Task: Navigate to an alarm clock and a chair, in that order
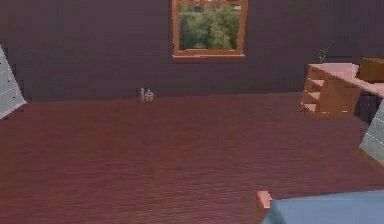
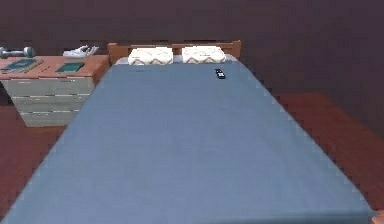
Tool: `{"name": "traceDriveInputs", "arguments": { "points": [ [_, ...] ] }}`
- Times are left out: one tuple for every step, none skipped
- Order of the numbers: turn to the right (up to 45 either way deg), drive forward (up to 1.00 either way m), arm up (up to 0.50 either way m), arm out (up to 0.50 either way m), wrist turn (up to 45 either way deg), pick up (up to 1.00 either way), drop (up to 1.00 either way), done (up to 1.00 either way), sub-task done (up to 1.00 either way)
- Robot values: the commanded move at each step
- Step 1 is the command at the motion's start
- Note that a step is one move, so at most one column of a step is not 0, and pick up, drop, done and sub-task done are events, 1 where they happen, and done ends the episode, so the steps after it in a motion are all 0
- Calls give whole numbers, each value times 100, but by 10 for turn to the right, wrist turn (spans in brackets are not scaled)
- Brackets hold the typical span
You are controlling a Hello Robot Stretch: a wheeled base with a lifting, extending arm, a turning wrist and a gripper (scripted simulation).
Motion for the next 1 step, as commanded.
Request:
{"name": "traceDriveInputs", "arguments": {
  "points": [
    [-60,0,0,0,0,0,0,0,0]
  ]
}}
